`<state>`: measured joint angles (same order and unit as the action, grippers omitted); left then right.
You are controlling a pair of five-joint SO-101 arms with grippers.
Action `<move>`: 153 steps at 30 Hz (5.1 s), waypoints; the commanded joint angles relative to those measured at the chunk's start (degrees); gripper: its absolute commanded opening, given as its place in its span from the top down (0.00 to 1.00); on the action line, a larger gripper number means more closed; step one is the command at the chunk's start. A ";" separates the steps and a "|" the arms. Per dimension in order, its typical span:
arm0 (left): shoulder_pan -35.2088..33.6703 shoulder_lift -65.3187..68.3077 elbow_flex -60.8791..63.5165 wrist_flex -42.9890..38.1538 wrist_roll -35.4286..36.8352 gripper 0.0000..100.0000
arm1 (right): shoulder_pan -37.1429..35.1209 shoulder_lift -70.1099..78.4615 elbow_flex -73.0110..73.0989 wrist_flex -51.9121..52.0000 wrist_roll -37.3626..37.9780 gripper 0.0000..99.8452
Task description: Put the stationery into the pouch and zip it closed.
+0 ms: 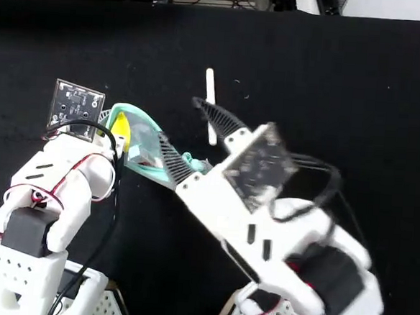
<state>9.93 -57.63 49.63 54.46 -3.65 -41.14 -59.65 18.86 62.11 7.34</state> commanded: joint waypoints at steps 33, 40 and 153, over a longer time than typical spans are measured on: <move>-4.44 1.67 9.54 0.70 -0.88 0.97 | 26.46 81.10 -13.85 -32.79 -12.40 0.79; -4.35 1.67 9.27 0.62 -0.88 0.97 | 26.90 85.93 -17.54 -32.70 -11.96 0.80; -4.09 2.20 9.54 -1.05 -0.88 0.97 | 51.34 98.33 -97.63 39.30 11.52 0.99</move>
<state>6.59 -57.63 49.80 53.32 -3.47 10.55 46.46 -81.01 100.88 20.09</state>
